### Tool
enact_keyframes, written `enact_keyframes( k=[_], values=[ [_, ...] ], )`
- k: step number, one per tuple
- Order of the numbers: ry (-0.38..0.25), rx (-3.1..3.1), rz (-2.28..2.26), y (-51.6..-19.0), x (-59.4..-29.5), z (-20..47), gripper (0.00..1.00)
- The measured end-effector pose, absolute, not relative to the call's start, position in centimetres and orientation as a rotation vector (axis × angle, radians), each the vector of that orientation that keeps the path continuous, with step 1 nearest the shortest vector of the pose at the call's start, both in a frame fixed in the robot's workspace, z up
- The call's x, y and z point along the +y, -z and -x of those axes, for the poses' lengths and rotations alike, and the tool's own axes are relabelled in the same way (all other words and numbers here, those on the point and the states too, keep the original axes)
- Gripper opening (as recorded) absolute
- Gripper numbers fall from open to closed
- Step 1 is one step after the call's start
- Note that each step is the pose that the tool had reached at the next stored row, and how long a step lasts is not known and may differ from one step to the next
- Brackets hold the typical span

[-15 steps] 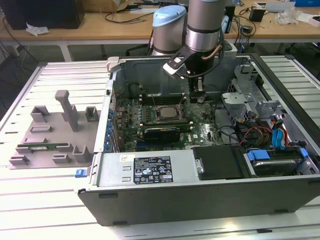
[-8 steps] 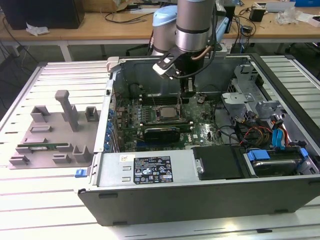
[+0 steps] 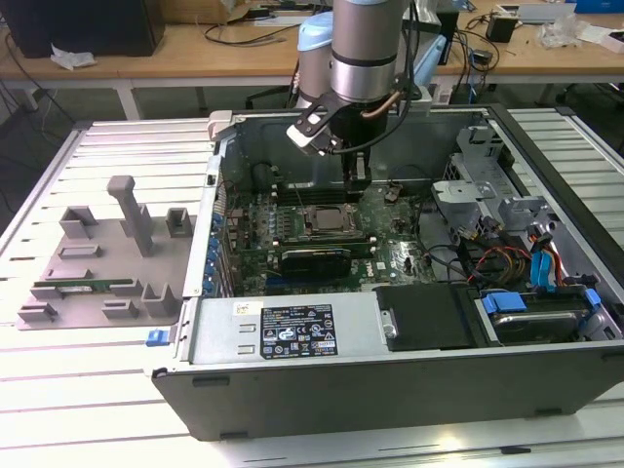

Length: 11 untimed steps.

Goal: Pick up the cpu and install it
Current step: 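Close the cpu cover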

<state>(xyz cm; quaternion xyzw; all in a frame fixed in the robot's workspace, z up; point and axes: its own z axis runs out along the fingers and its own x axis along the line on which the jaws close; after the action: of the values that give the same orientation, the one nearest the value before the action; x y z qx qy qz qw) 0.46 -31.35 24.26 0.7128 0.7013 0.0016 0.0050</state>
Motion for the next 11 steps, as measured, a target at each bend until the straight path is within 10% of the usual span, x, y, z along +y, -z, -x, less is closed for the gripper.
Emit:
enact_keyframes(
  k=[11],
  values=[
    [-0.005, 2.196, -2.233, -24.09, -31.34, 0.47, 0.11]
  ],
)
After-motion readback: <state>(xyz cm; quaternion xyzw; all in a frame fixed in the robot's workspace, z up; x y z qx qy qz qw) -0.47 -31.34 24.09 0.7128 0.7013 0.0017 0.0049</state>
